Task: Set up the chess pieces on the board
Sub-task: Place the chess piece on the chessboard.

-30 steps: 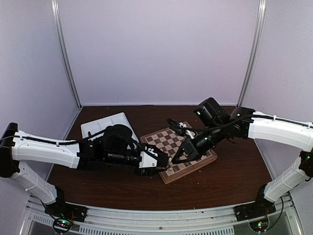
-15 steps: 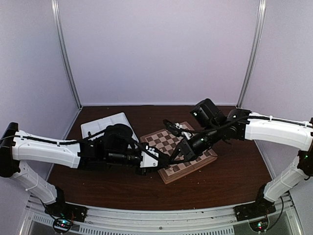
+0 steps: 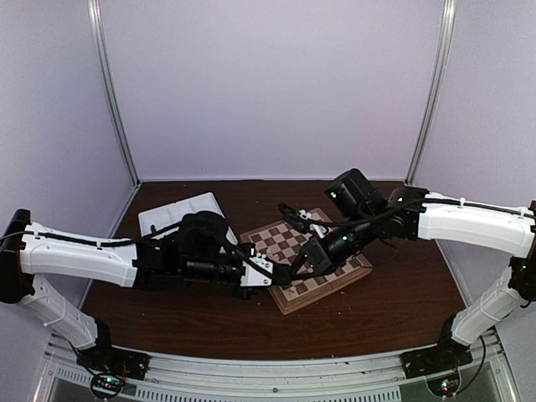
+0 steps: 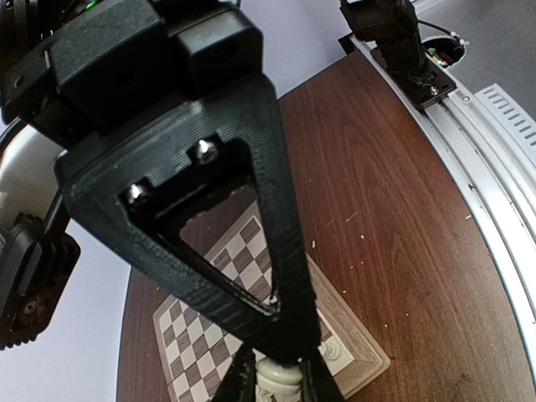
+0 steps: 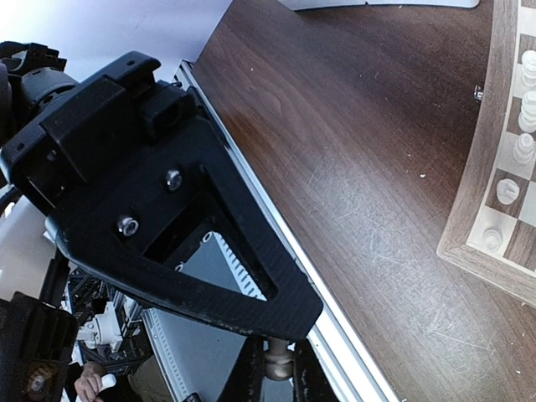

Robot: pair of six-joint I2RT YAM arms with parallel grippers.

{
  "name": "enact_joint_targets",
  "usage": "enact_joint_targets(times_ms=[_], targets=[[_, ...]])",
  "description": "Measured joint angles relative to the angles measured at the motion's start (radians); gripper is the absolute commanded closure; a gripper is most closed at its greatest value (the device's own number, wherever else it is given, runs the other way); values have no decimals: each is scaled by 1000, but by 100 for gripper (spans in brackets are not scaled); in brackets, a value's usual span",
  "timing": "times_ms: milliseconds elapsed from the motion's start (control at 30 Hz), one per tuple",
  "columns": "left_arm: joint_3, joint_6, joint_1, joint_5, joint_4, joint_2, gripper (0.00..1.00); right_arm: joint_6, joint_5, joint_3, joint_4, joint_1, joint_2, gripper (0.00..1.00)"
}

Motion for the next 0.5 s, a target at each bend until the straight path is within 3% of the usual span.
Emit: enact_joint_targets(times_ms=[100, 200, 500], targets=[[5, -3, -2, -16, -11, 0, 97, -2, 4, 0, 5, 0, 0, 69], [5, -33, -5, -58, -2, 0, 98, -4, 16, -3, 19, 0, -2, 59], [5, -266, -6, -158, 63, 0, 100, -8, 130, -113, 135, 0, -132, 50]])
